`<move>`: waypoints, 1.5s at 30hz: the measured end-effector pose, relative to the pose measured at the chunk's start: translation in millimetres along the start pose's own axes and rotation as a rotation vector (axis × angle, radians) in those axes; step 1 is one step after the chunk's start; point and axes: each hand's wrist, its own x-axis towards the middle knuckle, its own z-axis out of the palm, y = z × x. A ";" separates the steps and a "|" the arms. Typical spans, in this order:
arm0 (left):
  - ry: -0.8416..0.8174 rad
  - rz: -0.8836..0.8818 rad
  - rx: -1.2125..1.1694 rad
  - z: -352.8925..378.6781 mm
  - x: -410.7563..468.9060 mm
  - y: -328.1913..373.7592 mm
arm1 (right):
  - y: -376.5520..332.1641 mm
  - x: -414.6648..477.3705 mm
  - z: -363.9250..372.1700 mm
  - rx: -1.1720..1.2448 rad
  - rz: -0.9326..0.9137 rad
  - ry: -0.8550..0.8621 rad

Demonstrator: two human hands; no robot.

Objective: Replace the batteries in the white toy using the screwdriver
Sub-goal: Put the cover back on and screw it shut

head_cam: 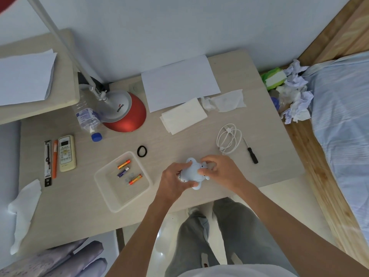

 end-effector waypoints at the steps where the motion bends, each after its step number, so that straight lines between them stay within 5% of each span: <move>1: -0.006 -0.014 -0.003 -0.3 -0.6 1.1 | 3.5 -6.0 -2.2 0.008 0.020 0.066; 5: -0.017 -0.040 0.016 -0.1 -1.1 5.3 | 37.6 -26.3 -25.8 0.018 0.163 0.362; 10: -0.025 -0.074 0.099 0.8 -1.8 15.6 | 83.7 -19.9 -60.8 -0.291 0.312 0.561; 26: -0.078 -0.190 0.299 0.5 4.3 46.7 | 84.8 -10.8 -78.0 -0.441 0.437 0.213; 38: -0.142 -0.164 0.327 -3.1 9.7 46.7 | -5.6 -41.9 -44.5 -0.377 -0.014 0.180; 45: -0.158 -0.161 0.313 0.9 10.6 40.7 | -24.9 -33.9 -25.3 -0.483 -0.024 0.161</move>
